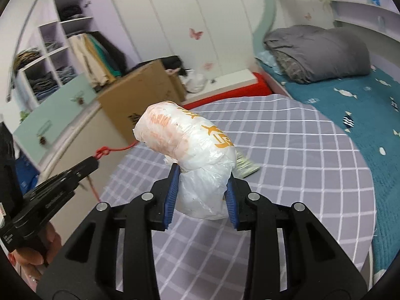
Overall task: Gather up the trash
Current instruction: 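Grasp the red string with the left tool while the right tool grasps the white bag, then carry the string and bag over the bin and open both tools to drop them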
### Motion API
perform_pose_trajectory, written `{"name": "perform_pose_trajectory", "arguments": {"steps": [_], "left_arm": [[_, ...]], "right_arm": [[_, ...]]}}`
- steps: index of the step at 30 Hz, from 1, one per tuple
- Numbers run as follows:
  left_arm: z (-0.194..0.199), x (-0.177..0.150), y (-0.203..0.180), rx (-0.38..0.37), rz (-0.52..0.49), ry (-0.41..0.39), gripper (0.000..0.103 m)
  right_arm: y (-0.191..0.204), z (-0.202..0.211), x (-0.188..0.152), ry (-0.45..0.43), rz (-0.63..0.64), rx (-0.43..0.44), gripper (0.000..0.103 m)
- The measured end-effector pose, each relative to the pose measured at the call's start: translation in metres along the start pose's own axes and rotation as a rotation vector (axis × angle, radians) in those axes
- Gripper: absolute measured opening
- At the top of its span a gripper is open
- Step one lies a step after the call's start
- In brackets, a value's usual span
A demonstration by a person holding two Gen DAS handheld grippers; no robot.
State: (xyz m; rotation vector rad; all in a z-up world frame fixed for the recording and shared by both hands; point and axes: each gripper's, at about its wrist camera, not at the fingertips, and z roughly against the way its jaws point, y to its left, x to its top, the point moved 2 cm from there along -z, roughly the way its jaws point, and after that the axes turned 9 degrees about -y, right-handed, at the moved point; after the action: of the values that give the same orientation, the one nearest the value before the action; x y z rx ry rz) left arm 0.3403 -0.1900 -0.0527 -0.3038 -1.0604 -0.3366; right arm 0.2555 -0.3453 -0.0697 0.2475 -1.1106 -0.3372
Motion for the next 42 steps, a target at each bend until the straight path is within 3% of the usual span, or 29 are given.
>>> {"name": "perform_pose_trajectory", "arguments": {"steps": [9,20,31,42], "left_arm": [[0.079,-0.02,0.036,0.019,0.039,-0.069,0.002],[0.145,-0.073,0.127,0.156,0.104,-0.068,0.002],[0.167,-0.137,0.229,0.304,0.192,0.016,0.002],[0.162,-0.205,0.303,0.383,0.3,0.144,0.002]], "right_arm": [[0.077,0.03,-0.037,0.034,0.043,0.136,0.034],[0.172,0.02,-0.105,0.16,0.118,0.26,0.034],[0.259,-0.014,-0.183,0.317,0.207,0.343,0.034],[0.296,-0.049,-0.24,0.429,0.264,0.339,0.034]]}}
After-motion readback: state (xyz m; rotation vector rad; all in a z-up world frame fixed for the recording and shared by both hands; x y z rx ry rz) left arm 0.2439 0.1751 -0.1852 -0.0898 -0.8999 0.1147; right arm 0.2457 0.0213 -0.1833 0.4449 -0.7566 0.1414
